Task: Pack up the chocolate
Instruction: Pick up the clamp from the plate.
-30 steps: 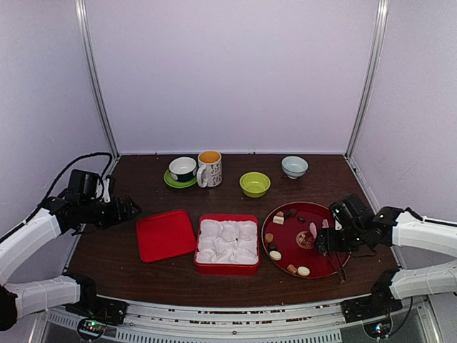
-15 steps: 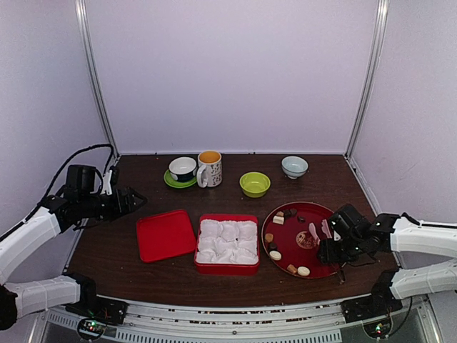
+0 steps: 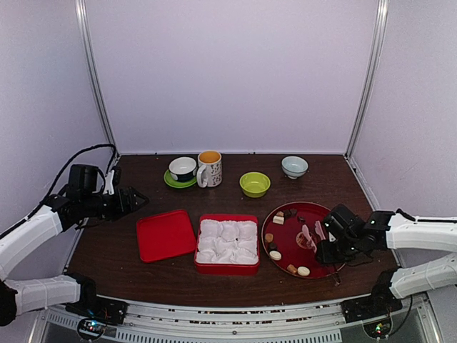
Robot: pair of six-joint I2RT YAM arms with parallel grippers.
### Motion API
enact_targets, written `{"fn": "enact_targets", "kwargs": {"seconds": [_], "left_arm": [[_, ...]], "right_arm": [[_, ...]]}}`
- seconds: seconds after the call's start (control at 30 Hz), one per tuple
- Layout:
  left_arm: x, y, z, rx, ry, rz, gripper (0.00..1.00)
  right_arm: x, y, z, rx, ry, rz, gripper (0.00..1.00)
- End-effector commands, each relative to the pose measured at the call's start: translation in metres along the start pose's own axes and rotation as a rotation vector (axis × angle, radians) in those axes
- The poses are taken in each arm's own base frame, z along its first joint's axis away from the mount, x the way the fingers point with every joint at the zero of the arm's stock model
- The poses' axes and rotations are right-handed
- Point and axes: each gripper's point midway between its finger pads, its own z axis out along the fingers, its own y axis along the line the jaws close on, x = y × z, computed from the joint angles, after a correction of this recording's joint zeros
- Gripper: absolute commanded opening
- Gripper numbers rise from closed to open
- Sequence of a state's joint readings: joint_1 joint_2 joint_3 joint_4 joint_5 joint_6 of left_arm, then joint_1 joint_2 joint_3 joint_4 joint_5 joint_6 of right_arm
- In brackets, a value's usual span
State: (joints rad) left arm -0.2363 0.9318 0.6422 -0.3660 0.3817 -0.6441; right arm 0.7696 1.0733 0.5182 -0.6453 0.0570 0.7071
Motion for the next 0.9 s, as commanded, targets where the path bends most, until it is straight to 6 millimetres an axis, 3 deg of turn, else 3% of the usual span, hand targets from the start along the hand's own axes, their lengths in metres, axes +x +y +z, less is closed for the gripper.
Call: {"fn": "enact_targets", "kwargs": {"seconds": [0.0, 0.33, 0.5, 0.63, 0.87], "left_arm": [[-0.010, -0.011, 0.001, 0.036, -0.030, 0.024, 0.84], [-0.009, -0.012, 0.004, 0.031, -0.017, 0.028, 0.83], [-0.008, -0.012, 0.006, 0.031, -0.011, 0.031, 0.83], [-0.007, -0.014, 0.006, 0.034, -0.007, 0.034, 0.83], [-0.007, -0.018, 0.005, 0.032, -0.010, 0.046, 0.83]], "right_arm": [[0.000, -0.001, -0.004, 0.027, 0.003, -0.019, 0.57], [0.008, -0.004, -0.002, 0.049, 0.021, -0.035, 0.49], [0.007, -0.001, -0.002, 0.053, 0.017, -0.046, 0.40], [-0.005, 0.005, -0.013, 0.026, -0.038, -0.038, 0.31], [-0.029, 0.014, -0.038, -0.041, -0.153, -0.019, 0.27]]}}
